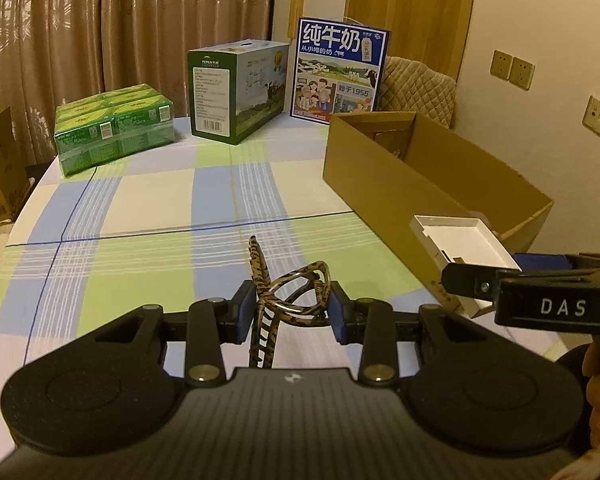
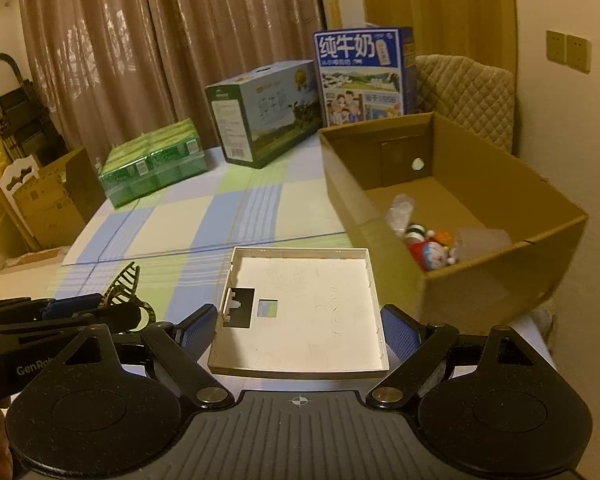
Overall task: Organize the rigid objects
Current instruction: 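Carry the cord with the left gripper while the right carries the white frame to the box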
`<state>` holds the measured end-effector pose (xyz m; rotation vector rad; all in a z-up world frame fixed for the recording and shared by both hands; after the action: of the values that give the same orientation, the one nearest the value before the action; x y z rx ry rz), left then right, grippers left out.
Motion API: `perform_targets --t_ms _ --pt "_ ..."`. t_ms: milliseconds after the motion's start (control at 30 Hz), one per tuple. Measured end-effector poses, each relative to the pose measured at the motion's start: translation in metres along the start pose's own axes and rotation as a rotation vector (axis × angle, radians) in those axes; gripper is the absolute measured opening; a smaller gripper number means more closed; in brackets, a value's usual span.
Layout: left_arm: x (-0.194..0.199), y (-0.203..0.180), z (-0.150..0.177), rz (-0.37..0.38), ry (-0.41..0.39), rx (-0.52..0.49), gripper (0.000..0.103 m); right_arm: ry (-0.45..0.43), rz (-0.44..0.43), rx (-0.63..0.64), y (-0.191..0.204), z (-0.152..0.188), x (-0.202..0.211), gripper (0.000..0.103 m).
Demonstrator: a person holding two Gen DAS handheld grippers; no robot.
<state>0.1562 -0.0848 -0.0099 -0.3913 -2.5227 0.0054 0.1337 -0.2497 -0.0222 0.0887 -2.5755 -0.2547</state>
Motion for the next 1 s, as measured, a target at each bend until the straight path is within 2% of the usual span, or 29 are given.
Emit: perform_targets --t_ms 567,1000 --pt "0.019 -0.036 -0.006 0.023 -0.007 -0.034 0.033 -0.059 0.028 0.009 -0.032 -0.003 0.048 0.084" --pt "0.013 -0.083 -0.017 0.119 -0.012 -0.072 0.033 -0.089 0.108 -0.036 -0.08 -0.009 0.067 0.084"
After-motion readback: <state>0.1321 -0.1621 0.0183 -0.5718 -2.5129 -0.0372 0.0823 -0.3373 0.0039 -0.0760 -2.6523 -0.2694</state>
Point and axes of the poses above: each gripper's, at about its wrist camera, not at the fingertips, and x roughly against the way its jaws point, y to its left, z to its underside, the point moved 7 cm from there along -x, roughly the way its jaws point, and after that the axes turned 6 degrees about -y, right-handed, at the moved point
